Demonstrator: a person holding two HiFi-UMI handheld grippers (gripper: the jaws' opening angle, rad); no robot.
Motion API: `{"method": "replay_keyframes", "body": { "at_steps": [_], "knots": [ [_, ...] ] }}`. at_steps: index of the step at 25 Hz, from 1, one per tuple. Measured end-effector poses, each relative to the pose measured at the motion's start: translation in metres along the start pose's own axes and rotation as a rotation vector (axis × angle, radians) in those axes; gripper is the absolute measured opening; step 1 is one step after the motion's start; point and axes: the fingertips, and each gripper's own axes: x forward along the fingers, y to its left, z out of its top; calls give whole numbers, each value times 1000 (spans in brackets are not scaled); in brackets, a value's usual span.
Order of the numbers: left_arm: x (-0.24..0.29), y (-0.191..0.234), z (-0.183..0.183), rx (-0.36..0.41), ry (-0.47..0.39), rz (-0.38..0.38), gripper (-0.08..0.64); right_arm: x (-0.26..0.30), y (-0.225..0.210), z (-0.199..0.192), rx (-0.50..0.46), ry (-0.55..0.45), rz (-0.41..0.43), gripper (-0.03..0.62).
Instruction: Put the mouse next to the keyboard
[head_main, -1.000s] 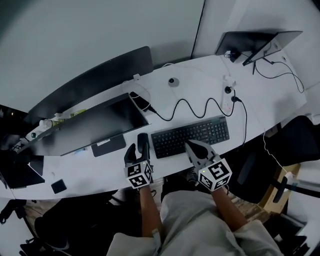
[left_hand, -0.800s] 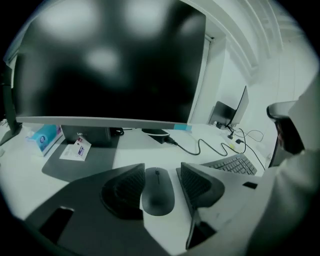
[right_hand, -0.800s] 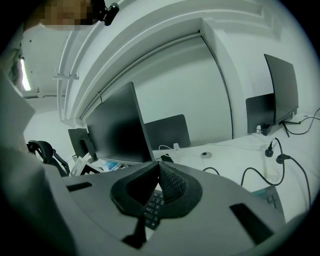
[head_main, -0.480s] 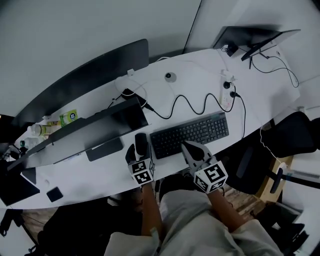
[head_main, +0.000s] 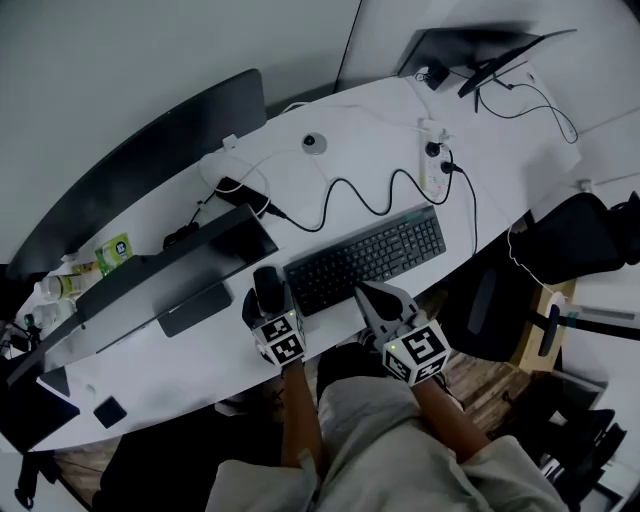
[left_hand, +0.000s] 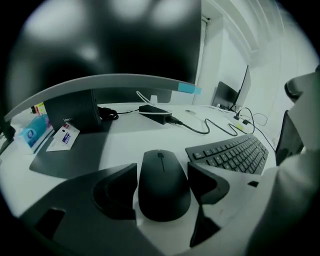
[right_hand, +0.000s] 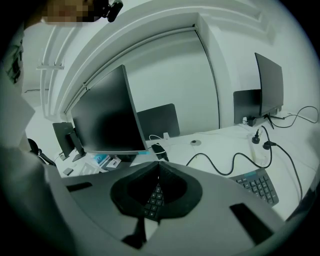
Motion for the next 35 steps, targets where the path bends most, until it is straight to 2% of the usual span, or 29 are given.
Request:
{"method": "replay_keyframes", "body": {
  "at_steps": [6,13,21,27,35],
  "knots": [
    [7,-5,-10,27,46,13,316,3,1,-3,4,8,-15,8],
    [5,-1,-8,-17,11,26,304,0,3,-4,-9,10,-22,8],
    [-7,4,-6,-26,-2,24,304,-1,3,0,-7,-4,0,8],
    [-18,-10,6,16,-31,10,304,-5,16,5,-210,13,69,8],
    [-20,-57,30,80,-71,-17,304,-17,-5,2,-135,2,131,8]
  ]
}}
